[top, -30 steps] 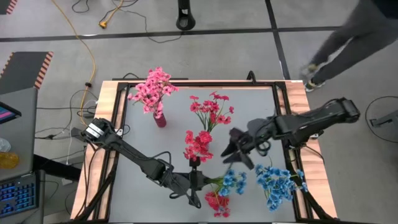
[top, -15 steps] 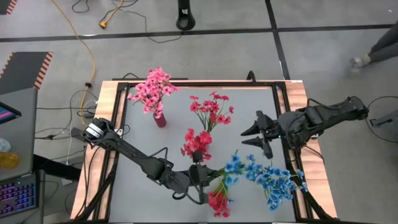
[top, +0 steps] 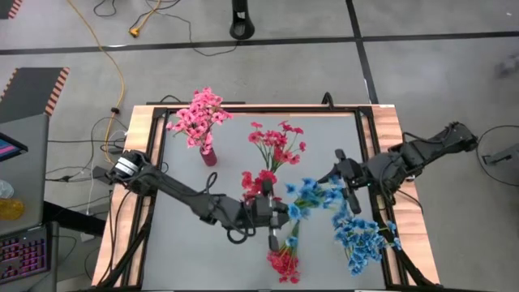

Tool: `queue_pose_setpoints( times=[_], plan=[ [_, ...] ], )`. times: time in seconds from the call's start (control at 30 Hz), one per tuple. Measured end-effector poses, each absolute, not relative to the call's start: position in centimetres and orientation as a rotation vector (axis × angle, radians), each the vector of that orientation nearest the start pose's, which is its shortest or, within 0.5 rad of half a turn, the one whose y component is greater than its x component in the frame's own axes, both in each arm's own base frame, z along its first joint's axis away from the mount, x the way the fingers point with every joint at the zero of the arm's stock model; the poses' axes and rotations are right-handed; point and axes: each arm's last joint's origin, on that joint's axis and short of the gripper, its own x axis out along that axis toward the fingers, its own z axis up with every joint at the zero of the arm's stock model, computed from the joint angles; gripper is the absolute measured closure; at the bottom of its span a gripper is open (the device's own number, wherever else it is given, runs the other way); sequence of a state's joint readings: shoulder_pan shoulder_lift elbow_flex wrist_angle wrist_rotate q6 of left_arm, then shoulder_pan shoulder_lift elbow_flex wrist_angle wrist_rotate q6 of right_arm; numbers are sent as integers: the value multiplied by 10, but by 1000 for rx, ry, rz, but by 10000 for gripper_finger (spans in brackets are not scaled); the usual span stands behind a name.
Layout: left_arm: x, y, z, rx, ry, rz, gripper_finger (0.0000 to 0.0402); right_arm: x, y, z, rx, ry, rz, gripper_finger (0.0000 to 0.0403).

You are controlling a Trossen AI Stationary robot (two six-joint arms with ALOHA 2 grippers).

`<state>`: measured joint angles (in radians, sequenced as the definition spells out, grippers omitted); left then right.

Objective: Sort flowers into vase by color
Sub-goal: Put the blue flowers into the transparent vase

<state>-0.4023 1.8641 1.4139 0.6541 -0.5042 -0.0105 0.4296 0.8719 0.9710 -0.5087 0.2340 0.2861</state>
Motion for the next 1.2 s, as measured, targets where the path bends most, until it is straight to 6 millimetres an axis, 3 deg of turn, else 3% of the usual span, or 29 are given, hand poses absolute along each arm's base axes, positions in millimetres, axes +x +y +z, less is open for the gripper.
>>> queue_pose_setpoints(
  times=[0.3, 0.7, 0.9, 1.2],
  plan=[
    [409, -146, 324, -105, -202, 126, 400, 181, 84, 364, 49, 225, 218, 223],
    [408, -148, 326, -98, -212, 110, 400, 214, 102, 361, 59, 108, 236, 223],
    [408, -150, 325, -91, -202, 85, 400, 212, 105, 361, 53, 116, 256, 223],
    [407, -156, 321, -65, -182, 67, 400, 189, 107, 368, 50, 129, 318, 223]
  ],
)
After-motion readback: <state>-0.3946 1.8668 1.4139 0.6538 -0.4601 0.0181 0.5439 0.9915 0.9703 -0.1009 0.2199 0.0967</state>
